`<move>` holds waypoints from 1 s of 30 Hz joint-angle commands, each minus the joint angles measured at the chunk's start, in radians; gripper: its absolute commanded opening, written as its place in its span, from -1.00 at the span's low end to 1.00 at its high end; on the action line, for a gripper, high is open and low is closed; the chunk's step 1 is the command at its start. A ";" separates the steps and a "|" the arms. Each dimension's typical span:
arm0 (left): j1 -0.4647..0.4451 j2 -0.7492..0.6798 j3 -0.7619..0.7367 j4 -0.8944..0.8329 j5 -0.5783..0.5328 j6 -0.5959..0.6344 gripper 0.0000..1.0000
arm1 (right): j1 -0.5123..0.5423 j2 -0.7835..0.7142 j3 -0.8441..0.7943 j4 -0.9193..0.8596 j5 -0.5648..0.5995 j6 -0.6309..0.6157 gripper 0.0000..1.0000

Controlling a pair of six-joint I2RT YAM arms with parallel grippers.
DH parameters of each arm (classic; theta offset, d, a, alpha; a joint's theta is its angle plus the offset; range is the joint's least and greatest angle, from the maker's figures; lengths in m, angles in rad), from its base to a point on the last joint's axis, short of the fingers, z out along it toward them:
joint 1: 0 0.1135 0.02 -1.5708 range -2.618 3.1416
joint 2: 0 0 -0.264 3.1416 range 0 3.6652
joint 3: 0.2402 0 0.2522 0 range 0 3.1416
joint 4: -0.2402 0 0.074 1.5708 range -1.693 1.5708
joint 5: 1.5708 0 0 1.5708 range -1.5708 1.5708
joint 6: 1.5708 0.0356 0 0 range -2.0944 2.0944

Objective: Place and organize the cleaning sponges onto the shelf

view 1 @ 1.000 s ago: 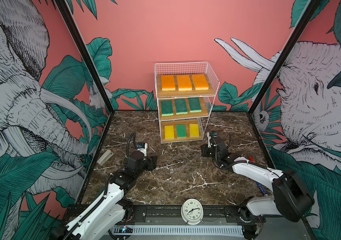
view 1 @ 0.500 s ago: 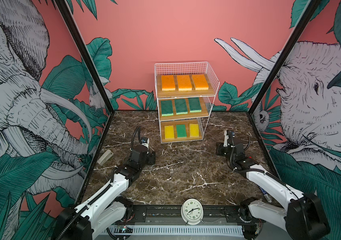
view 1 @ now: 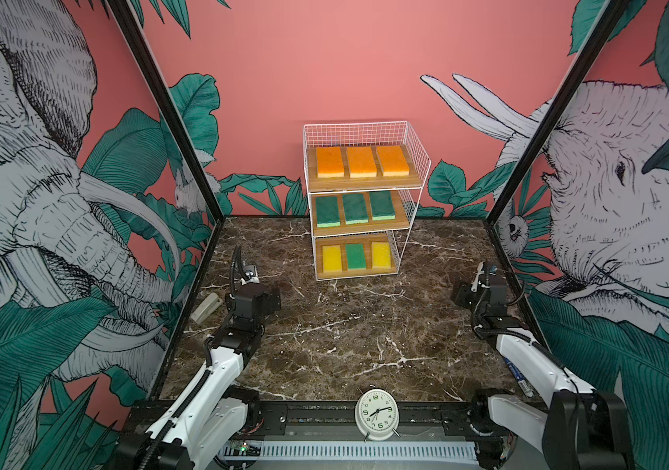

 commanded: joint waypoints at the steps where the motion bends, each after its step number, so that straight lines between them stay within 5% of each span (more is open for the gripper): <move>1: 0.043 0.014 -0.035 0.068 -0.060 0.008 0.99 | -0.047 0.032 -0.008 0.079 -0.003 -0.018 0.61; 8: 0.111 0.097 -0.086 0.266 -0.071 0.079 0.99 | -0.103 0.075 -0.038 0.179 0.053 -0.047 0.88; 20: 0.166 0.370 -0.086 0.579 0.004 0.159 0.99 | -0.106 0.221 -0.083 0.416 0.152 -0.165 0.98; 30: 0.167 0.606 -0.072 0.871 0.203 0.216 0.97 | -0.104 0.332 -0.086 0.630 -0.080 -0.224 0.98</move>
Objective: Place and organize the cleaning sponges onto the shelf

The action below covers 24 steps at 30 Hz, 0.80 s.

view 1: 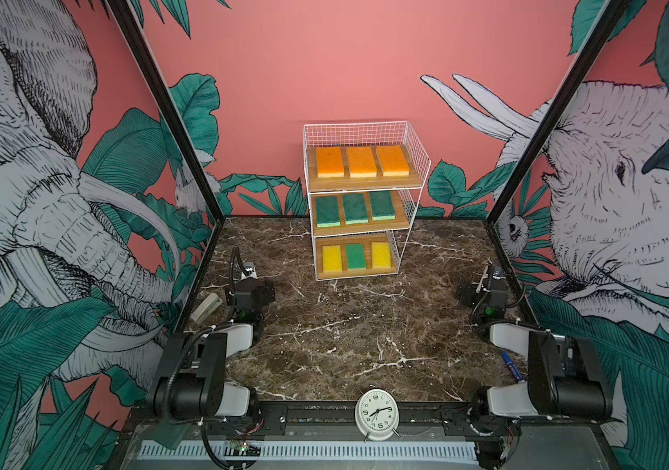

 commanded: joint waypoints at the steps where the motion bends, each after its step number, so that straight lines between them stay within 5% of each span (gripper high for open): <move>1: 0.007 0.062 0.000 0.159 0.074 0.038 0.97 | 0.000 0.016 0.001 0.129 -0.114 -0.052 0.98; 4: 0.005 0.123 -0.020 0.277 0.091 0.058 0.99 | 0.002 0.025 -0.029 0.201 -0.202 -0.083 0.98; 6: 0.005 0.094 -0.008 0.194 0.093 0.043 0.99 | 0.011 0.068 -0.061 0.319 -0.278 -0.118 0.98; 9: 0.005 0.117 -0.014 0.253 0.090 0.053 0.99 | 0.038 0.125 -0.087 0.427 -0.256 -0.139 0.98; 24: 0.005 0.101 -0.009 0.213 0.093 0.047 0.99 | 0.042 0.117 -0.073 0.382 -0.220 -0.136 0.98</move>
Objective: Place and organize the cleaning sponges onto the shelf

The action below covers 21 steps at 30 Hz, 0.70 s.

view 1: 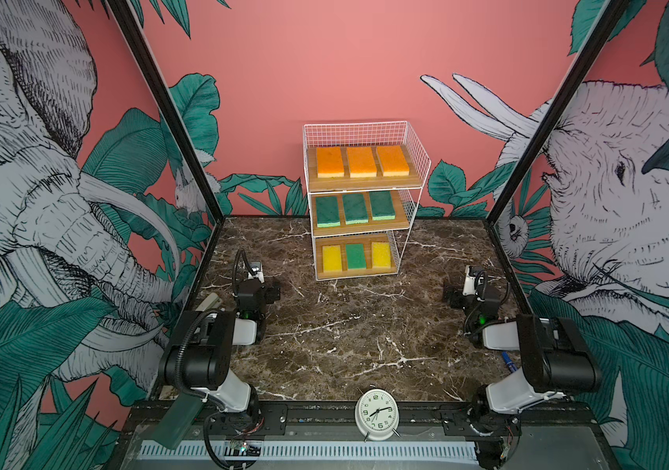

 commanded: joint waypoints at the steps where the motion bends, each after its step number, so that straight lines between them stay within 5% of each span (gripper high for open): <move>1: 0.005 -0.022 -0.005 0.026 0.008 0.015 0.99 | 0.003 -0.002 0.008 0.058 -0.008 -0.014 0.98; 21: 0.005 -0.022 -0.005 0.025 0.009 0.015 0.99 | 0.039 -0.003 0.037 -0.005 0.066 -0.040 0.98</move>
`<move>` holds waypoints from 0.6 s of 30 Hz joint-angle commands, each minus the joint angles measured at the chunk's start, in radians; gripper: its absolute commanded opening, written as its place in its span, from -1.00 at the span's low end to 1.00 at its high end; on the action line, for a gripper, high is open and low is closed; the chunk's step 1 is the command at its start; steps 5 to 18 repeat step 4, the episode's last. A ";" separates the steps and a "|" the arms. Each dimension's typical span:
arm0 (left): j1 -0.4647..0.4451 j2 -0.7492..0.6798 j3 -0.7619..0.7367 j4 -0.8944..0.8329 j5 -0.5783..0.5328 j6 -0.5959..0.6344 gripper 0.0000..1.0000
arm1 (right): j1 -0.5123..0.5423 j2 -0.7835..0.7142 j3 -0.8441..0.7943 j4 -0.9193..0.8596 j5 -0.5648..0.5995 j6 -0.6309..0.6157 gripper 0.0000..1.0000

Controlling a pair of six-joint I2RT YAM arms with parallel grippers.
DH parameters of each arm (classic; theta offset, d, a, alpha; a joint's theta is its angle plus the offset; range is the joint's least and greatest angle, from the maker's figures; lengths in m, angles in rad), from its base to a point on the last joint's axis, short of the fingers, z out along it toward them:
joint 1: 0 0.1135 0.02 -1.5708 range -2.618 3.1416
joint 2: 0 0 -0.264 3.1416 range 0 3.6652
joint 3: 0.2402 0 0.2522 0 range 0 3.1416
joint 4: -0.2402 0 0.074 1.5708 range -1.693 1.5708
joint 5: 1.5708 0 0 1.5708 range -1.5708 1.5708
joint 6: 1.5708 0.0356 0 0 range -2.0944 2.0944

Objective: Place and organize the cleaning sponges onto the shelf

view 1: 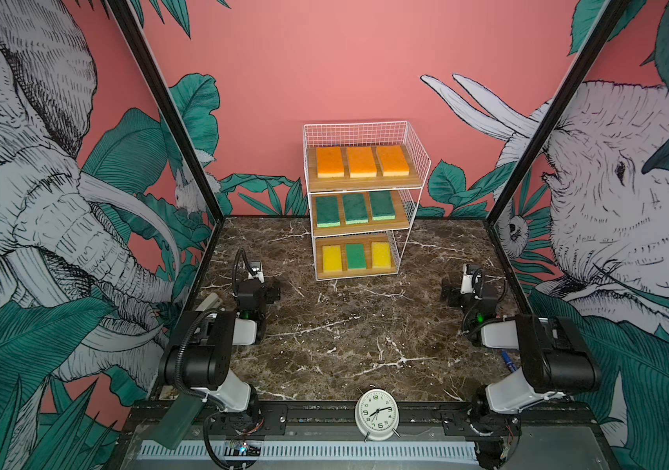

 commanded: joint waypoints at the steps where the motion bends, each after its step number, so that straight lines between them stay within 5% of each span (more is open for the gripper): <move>1: 0.005 -0.022 -0.004 0.026 0.009 0.014 0.99 | 0.007 -0.004 0.013 0.020 0.026 -0.021 0.98; 18: 0.005 -0.022 -0.004 0.025 0.009 0.015 0.99 | 0.008 -0.005 0.011 0.024 0.024 -0.021 0.98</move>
